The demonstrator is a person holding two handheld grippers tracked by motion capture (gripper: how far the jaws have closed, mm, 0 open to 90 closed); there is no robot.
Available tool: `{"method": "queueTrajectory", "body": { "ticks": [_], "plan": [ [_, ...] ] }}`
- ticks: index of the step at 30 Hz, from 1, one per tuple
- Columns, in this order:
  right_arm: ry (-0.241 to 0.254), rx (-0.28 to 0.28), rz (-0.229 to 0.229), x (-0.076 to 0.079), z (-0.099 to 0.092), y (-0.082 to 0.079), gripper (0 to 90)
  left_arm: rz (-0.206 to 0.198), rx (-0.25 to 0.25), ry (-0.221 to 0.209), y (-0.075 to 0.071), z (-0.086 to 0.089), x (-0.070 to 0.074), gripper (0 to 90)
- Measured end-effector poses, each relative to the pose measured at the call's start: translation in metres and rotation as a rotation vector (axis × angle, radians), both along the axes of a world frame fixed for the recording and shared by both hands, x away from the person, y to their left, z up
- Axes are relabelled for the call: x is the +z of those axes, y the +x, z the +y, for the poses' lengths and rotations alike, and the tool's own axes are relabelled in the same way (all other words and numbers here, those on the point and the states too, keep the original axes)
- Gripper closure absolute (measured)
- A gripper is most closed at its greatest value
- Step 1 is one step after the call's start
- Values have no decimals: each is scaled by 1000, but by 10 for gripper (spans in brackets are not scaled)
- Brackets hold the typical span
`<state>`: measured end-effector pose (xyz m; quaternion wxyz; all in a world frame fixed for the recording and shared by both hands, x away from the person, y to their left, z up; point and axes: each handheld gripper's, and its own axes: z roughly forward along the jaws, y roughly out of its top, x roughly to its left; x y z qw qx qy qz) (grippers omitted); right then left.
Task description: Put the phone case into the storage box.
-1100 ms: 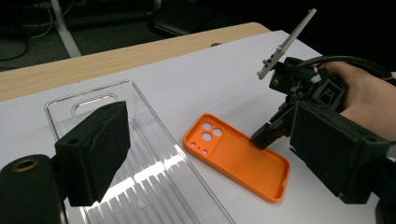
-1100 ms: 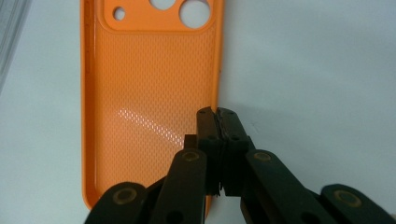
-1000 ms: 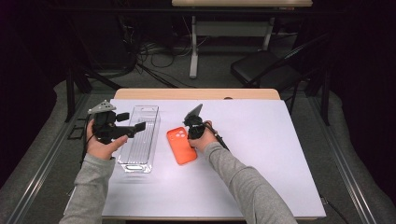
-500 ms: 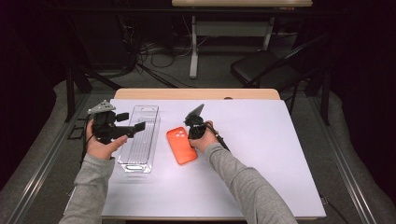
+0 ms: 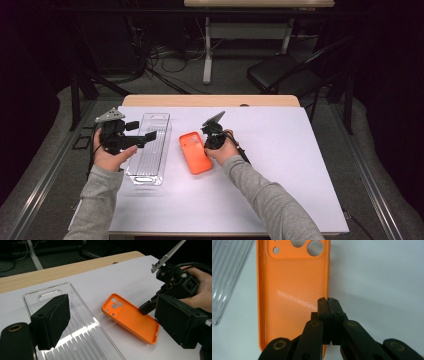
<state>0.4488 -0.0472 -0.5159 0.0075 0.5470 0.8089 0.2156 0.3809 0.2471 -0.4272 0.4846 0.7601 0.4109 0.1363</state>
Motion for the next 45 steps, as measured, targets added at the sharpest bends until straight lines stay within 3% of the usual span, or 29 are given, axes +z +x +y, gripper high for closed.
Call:
{"method": "queueTrajectory", "body": {
  "ticks": [3,6,7,8,11,12,23,30,45],
  "plan": [
    [3,0,-5,2,-4,-3,898,-3,1,2,0,-2,0,134],
    [52,-17,-41,5,-12,-8,898,2,-6,6,0,-4,-1,134],
    [0,4,1,11,-15,-9,898,2,-6,6,0,-4,-1,134],
    [51,-15,-55,8,-16,-11,899,1,-7,5,0,-6,-1,136],
    [59,-14,-47,13,-24,-16,898,-2,-12,-2,-1,-8,-1,146],
    [84,-21,-72,13,-27,-18,898,-1,-16,-6,-1,-8,-2,148],
    [87,-20,-170,23,-56,-41,898,4,-20,0,-4,-17,-2,152],
    [69,-3,-268,25,-66,-61,898,1,-42,13,-7,-29,-2,153],
    [136,-20,-425,34,-75,-90,898,1,-94,18,-13,-52,-6,160]
  ]
}}
